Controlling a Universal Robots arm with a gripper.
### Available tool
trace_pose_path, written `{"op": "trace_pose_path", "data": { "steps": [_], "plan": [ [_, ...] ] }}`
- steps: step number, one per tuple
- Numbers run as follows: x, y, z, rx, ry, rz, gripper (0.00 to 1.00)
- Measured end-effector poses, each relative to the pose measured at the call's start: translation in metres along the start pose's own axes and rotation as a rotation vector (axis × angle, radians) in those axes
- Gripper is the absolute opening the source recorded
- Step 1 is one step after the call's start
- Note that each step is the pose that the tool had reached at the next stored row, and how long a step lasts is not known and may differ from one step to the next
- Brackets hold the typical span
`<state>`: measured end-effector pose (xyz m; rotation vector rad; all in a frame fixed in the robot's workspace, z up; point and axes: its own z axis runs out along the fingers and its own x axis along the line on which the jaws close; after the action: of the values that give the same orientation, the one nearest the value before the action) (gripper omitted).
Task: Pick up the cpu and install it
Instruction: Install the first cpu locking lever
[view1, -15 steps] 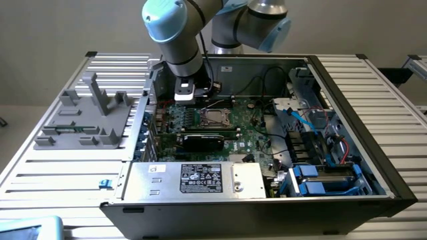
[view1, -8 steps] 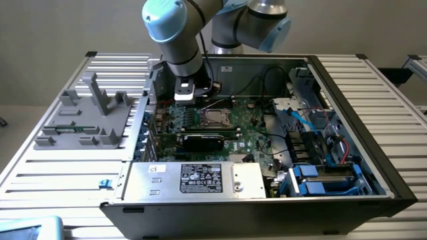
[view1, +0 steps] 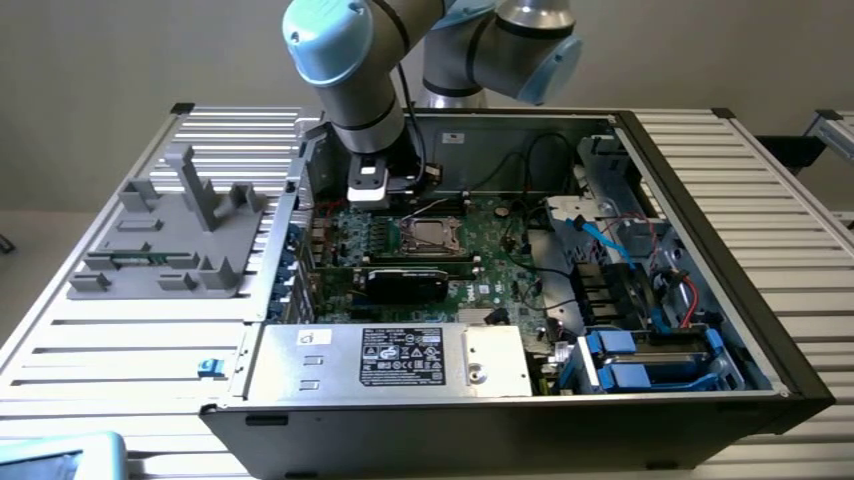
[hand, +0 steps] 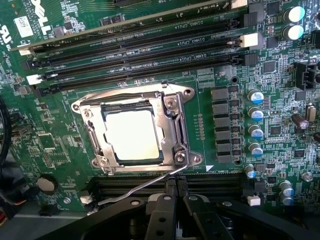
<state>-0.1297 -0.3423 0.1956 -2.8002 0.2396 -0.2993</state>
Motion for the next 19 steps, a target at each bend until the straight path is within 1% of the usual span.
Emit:
{"op": "trace_pose_path", "data": {
  "steps": [10,19],
  "plan": [
    [-0.0002,0.0006,0.0016,-0.0002,-0.0002,0.000,0.11],
    [0.0031,0.0001,0.0029,0.0000,0.0004,0.001,0.11]
  ]
}}
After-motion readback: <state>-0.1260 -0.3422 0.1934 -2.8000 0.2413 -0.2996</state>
